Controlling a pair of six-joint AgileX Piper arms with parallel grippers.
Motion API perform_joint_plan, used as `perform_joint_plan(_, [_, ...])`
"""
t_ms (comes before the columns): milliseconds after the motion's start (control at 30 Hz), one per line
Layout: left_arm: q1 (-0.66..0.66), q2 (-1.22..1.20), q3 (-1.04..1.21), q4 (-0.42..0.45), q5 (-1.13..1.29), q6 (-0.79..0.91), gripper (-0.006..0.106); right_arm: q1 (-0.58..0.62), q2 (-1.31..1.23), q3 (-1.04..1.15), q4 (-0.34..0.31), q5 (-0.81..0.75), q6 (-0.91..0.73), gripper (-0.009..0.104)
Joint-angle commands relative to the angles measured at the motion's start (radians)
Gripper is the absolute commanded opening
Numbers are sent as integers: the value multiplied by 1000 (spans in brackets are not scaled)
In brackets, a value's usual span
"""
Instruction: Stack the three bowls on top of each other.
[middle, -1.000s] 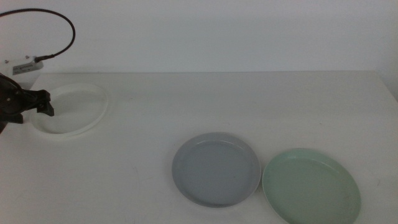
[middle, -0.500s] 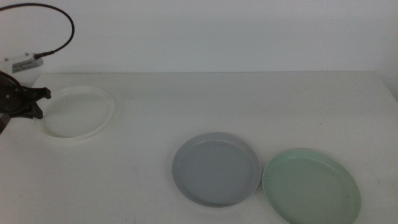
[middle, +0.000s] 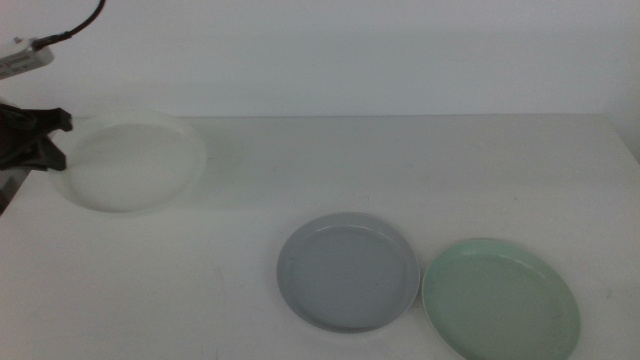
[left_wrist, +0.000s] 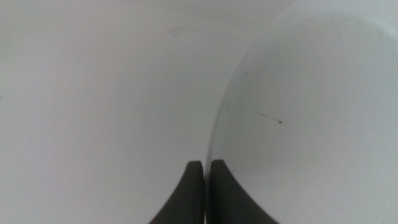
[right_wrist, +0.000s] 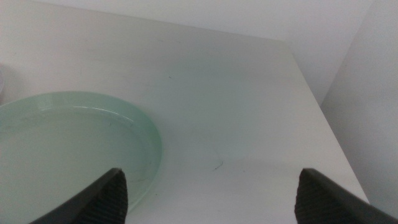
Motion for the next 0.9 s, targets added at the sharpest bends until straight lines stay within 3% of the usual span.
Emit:
perform_joint_plan(0, [-45,-140,56,-51,-45,-8,0,-7,-26,-6,-11,-82,-9,94])
perform_joint_plan(200, [-242,-271,215,-59,-135,-91,0,-7,-26,-6,-11,-82,-9,94])
perform_joint_plan(533, [-614,-255,293,-66,-338,-169,0,-7,-26,-6,-11,-82,-9,94])
perform_joint_plan(867, [-717,-116,294,-103,-413,-210,0,-7,-26,-6,-11,-82,-9,94])
